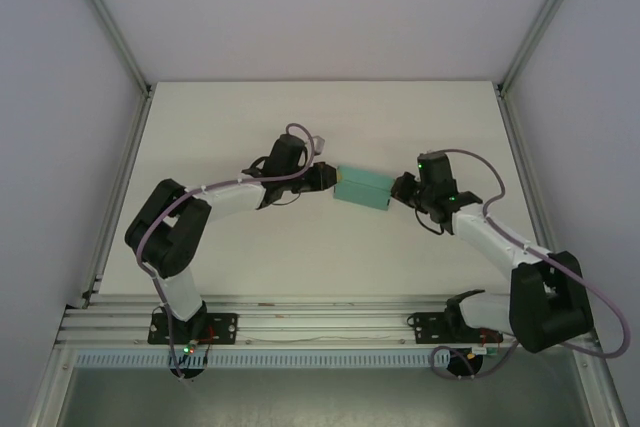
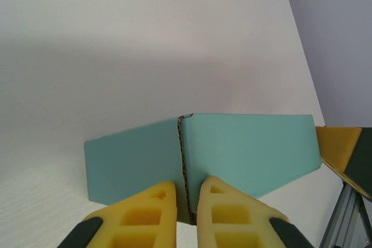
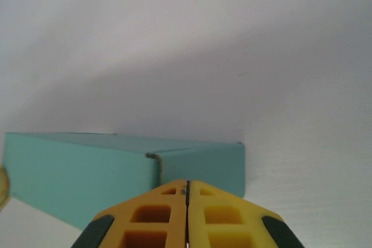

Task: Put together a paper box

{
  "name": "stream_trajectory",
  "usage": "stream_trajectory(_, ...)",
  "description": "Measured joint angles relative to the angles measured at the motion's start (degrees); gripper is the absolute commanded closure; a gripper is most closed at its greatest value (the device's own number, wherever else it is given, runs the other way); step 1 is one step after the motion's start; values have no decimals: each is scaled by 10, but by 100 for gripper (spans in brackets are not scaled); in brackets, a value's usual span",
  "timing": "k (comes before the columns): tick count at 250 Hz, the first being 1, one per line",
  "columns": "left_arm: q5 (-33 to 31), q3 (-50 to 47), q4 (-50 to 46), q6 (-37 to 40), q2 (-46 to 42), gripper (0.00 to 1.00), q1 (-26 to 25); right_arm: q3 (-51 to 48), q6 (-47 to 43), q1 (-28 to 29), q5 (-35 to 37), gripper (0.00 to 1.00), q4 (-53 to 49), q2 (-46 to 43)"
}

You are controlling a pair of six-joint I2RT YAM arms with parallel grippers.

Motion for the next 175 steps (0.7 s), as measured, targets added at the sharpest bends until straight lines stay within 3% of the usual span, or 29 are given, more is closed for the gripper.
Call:
stream_trajectory(33,-1,9,-1,4,8,94,1,-16,-2,-1,7,94,-7,13)
stream_trajectory(67,1,18,-5,6,15,95,-1,-57,-11,7,7,86,-54,31)
stream_trajectory(133,0,37,-35,10,16,94,-1,37,-86,7,33,40,-130,-42)
stream_trajectory(158,-1,50,-56,21,16,89,-1,68,-162,6,12,24,-128,-76)
stream_trajectory(175,-2,60,-74,29,17,84,-1,77,-243,6,-29,20,-128,-88)
